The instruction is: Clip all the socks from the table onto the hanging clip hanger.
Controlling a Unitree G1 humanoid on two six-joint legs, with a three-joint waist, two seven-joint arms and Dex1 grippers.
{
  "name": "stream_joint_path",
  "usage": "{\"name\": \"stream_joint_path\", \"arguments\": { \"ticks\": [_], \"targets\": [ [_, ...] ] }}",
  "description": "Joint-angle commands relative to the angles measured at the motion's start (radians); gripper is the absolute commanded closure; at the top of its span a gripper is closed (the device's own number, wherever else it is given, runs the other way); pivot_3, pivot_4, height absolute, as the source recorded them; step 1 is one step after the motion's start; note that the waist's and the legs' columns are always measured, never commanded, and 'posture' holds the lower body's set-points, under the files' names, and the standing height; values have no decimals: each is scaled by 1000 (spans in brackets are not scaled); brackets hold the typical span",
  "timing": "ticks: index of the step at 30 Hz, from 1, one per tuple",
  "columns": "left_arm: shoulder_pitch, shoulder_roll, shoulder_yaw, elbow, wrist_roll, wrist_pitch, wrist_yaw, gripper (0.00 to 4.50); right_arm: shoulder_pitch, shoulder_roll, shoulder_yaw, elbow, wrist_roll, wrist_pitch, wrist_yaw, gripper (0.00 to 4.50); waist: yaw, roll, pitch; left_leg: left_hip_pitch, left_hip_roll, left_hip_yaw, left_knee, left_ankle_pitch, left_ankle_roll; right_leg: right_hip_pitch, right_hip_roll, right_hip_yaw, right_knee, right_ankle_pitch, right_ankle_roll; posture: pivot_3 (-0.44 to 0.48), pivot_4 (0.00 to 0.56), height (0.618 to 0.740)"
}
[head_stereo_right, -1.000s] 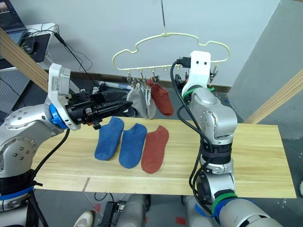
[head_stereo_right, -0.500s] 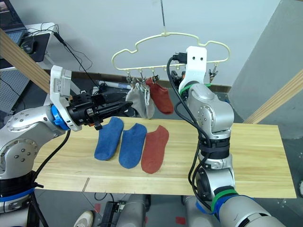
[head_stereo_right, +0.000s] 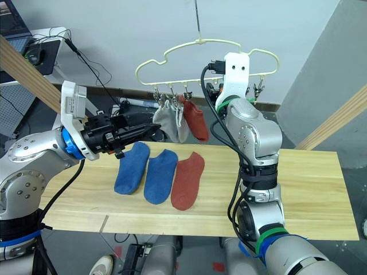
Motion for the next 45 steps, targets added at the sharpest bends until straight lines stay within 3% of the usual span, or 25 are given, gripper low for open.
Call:
{"name": "stream_joint_path", "arguments": {
  "ticks": [1,20,44,45],
  "targets": [
    [-1,5,23,-21,0,-21,-6,2429,-23,-5,0,-40,4,-18,-1,1848,0,0,0,0,0,0,0,0,0,0,0,0,0,0,0,86,371,740],
    [-7,-9,11,-3,19,-32,-25,2429,-16,11,-40,-199,17,138,-44,1848,-1,0,0,-3,0,0,0,0,0,-3,0,0,0,0,0,57,374,740],
    [-3,-13,11,-3,30,-38,-30,2429,-15,34,-43,-219,9,170,-50,1848,-1,0,0,-4,0,0,0,0,0,-3,0,0,0,0,0,59,363,740],
    [-3,-12,11,-3,31,-39,-30,2429,-15,34,-42,-218,8,169,-50,2041,-1,0,0,-4,0,0,0,0,0,-3,0,0,0,0,0,59,363,740]
  ]
}}
